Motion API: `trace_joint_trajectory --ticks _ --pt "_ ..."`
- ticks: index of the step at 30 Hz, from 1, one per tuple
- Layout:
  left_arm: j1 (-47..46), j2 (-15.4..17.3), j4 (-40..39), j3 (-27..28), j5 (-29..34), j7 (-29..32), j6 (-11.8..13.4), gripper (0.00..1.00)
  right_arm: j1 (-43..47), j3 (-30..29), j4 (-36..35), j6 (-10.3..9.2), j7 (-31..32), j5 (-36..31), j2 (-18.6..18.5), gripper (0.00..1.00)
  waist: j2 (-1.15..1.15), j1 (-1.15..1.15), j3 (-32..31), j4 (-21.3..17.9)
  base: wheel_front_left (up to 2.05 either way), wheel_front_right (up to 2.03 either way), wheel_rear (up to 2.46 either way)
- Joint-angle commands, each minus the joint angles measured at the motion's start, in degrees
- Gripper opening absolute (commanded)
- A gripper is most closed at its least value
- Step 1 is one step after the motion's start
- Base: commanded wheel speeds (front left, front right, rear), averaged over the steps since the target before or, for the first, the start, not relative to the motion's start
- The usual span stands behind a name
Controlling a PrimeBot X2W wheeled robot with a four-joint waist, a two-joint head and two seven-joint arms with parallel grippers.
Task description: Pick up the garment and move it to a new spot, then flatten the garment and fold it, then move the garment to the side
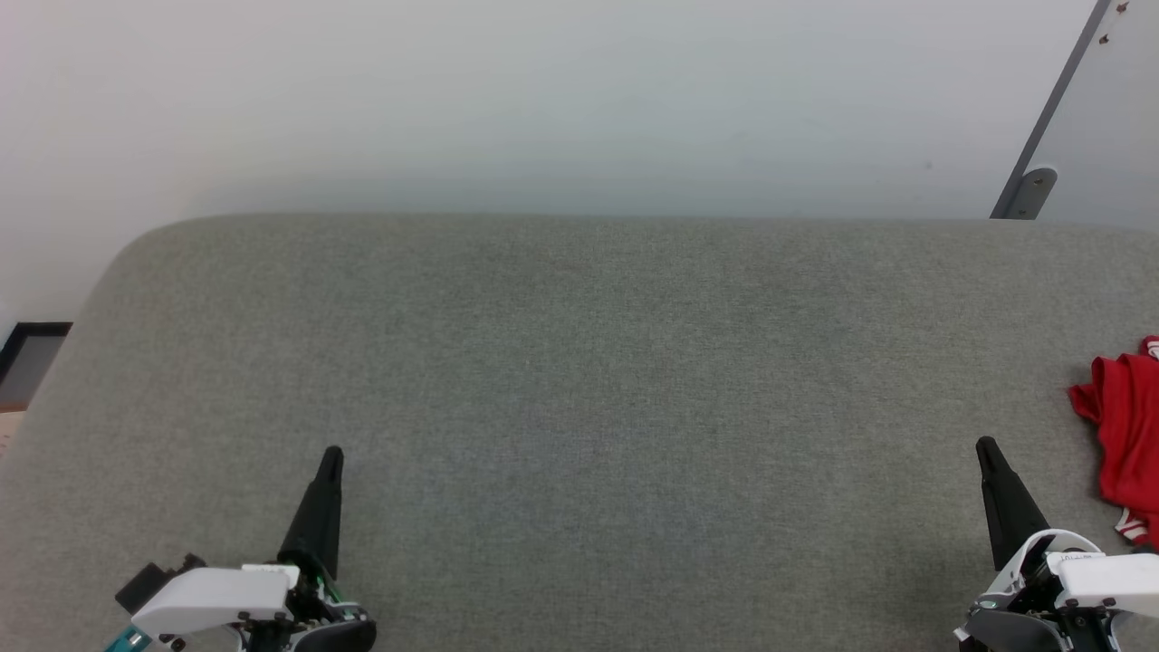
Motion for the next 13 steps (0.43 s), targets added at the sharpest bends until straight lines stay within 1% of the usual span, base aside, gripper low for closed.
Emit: trace_joint_trajectory --ticks 1,13 --pt "-0.5 0.0 0.0 0.1 -0.2 0.1 -0.2 0.00 -0.2 0.0 0.0 -0.06 0.1 0.2 0.2 0.00 0.00 0.00 0.0 0.0 0.00 0.00 0.00" --pt "-0.5 0.0 0.0 0.1 -0.2 0.1 -0.2 0.00 -0.2 0.0 0.0 -0.06 0.1 0.2 0.2 0.00 0.00 0.00 0.0 0.0 0.00 0.00 0.00"
